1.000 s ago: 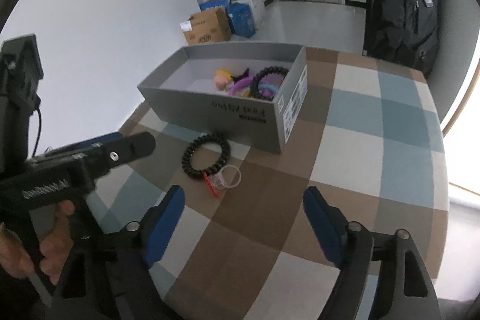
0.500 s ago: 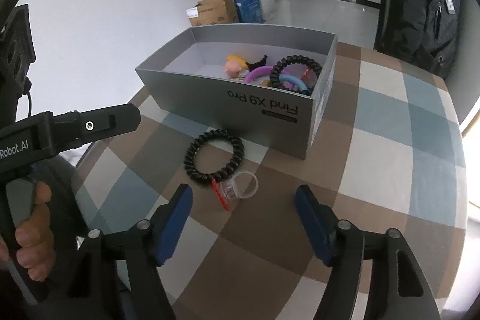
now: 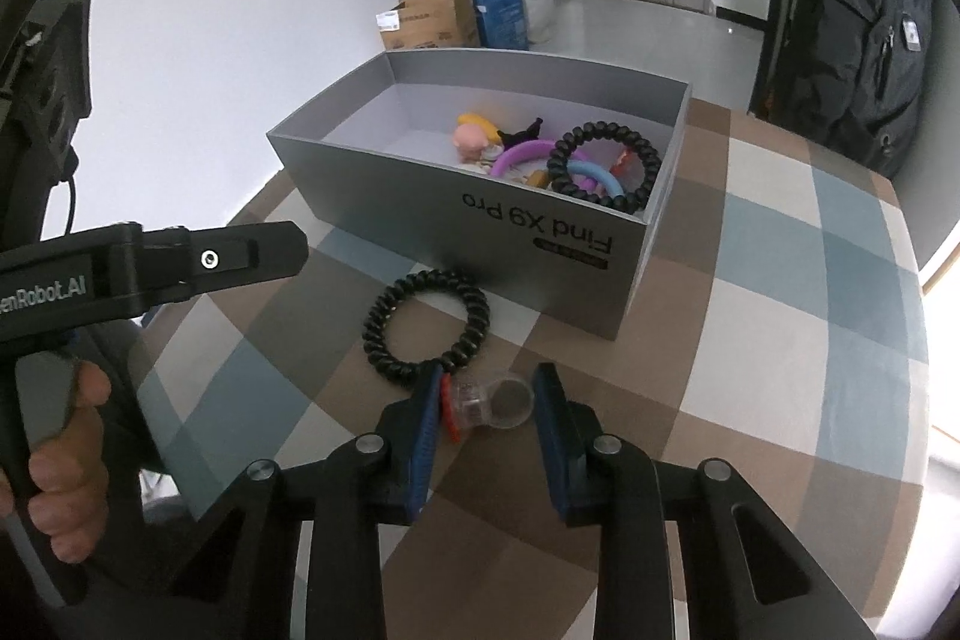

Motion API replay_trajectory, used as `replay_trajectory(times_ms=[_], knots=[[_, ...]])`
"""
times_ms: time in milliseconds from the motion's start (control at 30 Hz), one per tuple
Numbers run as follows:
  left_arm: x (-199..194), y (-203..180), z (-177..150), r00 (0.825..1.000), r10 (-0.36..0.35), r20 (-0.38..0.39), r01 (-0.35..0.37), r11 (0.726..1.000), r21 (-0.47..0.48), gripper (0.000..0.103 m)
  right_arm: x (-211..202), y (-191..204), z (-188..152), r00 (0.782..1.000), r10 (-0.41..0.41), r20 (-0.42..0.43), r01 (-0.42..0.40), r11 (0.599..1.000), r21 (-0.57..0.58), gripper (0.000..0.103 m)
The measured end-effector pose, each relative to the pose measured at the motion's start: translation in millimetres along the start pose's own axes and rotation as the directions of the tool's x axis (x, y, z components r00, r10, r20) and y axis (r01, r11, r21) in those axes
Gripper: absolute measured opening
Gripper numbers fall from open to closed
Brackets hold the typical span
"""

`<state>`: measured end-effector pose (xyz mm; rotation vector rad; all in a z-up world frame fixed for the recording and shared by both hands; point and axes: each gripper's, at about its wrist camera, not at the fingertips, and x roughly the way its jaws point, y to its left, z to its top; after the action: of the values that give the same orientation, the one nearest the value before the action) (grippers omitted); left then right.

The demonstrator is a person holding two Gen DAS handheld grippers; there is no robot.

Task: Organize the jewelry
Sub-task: 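Grasp the clear ring with red tab with the right gripper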

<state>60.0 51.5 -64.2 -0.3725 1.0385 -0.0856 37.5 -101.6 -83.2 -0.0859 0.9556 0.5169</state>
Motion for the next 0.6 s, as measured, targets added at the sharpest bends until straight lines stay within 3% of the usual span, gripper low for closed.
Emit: replay_trajectory(times_ms=[600], knots=[[7, -20, -3, 1.0, -0.01, -0.02, 0.011, 0.998, 0.068, 0.077, -17, -30, 6, 0.999, 0.029, 0.04, -0.032, 0.995, 0.092, 0.029]])
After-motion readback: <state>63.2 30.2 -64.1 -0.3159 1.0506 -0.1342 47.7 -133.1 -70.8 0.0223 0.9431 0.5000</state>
